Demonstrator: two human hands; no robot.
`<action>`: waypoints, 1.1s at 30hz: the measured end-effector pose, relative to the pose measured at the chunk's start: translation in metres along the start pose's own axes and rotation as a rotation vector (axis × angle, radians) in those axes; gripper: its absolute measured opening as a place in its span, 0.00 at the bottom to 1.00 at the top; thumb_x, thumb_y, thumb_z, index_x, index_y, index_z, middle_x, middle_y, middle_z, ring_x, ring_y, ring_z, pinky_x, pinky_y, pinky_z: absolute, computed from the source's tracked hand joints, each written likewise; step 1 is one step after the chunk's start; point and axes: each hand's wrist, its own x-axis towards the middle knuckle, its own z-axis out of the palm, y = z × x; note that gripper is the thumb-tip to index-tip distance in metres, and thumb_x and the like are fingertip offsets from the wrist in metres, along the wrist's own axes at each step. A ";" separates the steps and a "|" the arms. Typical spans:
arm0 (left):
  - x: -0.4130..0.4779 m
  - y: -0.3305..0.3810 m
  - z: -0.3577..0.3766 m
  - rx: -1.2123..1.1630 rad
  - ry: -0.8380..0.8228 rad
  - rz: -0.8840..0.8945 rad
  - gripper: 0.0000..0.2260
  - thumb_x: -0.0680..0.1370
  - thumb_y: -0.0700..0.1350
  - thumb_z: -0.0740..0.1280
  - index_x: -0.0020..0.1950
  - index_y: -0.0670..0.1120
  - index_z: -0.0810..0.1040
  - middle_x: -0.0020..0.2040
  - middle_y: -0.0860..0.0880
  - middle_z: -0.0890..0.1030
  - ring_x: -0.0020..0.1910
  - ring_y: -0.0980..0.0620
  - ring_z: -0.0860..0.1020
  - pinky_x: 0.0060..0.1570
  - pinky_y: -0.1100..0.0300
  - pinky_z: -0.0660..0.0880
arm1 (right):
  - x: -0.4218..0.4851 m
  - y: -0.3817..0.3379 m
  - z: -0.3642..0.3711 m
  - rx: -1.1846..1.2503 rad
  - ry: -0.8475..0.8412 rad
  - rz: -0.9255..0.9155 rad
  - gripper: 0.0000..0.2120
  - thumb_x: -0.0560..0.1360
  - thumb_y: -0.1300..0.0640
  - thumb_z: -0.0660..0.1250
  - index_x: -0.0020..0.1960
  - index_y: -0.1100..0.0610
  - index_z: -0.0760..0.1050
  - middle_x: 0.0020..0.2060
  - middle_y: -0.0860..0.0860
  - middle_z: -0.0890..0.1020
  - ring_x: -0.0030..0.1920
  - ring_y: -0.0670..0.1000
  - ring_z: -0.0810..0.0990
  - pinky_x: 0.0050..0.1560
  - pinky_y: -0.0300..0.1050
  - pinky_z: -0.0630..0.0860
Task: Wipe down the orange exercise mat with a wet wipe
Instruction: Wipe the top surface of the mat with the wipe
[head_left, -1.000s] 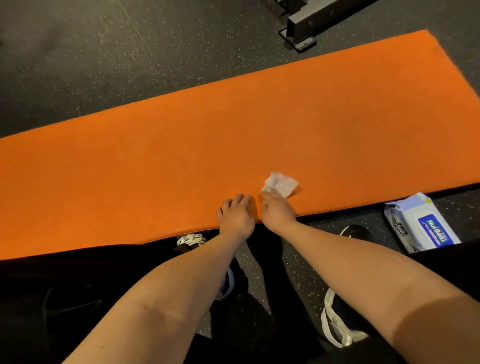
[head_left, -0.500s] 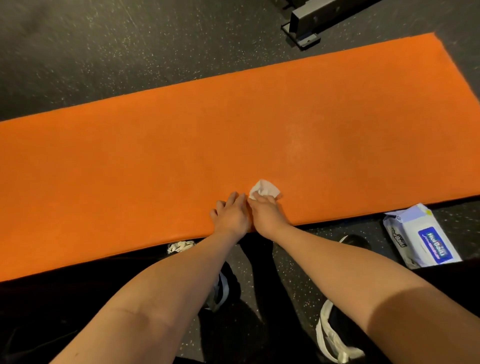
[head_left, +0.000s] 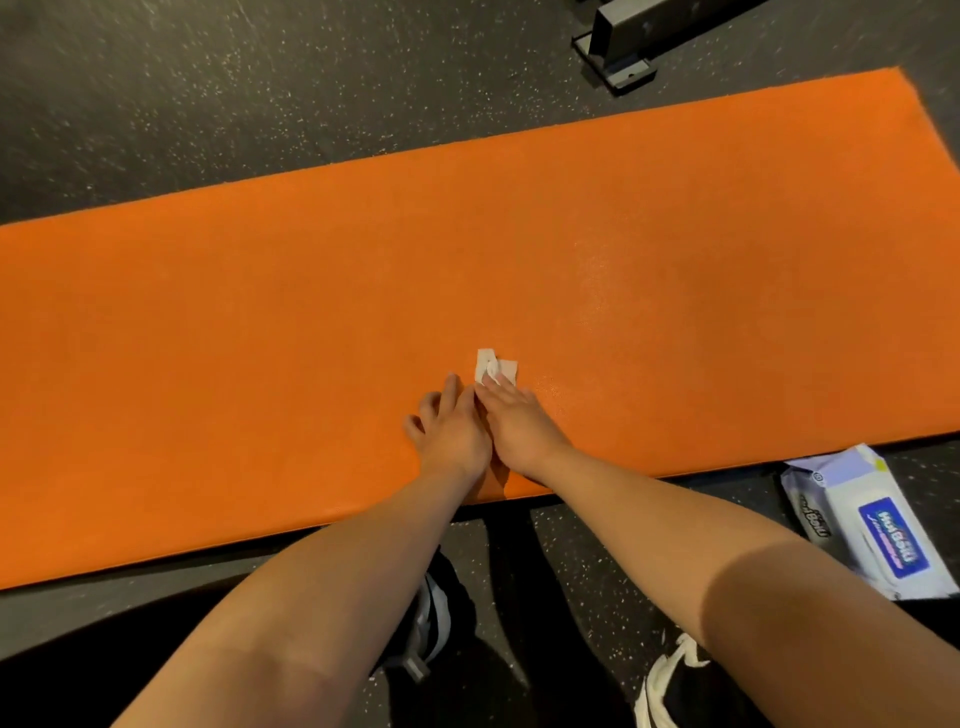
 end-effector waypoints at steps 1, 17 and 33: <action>0.005 0.000 0.000 -0.004 -0.013 -0.004 0.24 0.83 0.50 0.53 0.79 0.59 0.57 0.83 0.55 0.47 0.78 0.45 0.50 0.73 0.38 0.49 | 0.002 0.006 -0.004 -0.062 0.005 0.012 0.29 0.84 0.59 0.52 0.83 0.51 0.48 0.82 0.47 0.47 0.81 0.48 0.40 0.80 0.54 0.41; 0.009 -0.012 0.009 0.062 -0.070 0.089 0.24 0.85 0.53 0.48 0.82 0.58 0.49 0.83 0.52 0.42 0.80 0.43 0.43 0.74 0.37 0.43 | -0.003 0.034 -0.018 -0.194 0.122 0.237 0.38 0.78 0.65 0.53 0.83 0.50 0.41 0.82 0.45 0.43 0.81 0.48 0.37 0.79 0.58 0.37; 0.007 -0.004 0.003 0.021 -0.071 0.041 0.23 0.85 0.54 0.50 0.81 0.60 0.52 0.83 0.53 0.45 0.80 0.44 0.45 0.75 0.39 0.45 | -0.009 0.044 -0.039 -0.067 0.127 0.463 0.29 0.85 0.50 0.48 0.83 0.53 0.43 0.82 0.48 0.42 0.81 0.50 0.35 0.79 0.62 0.38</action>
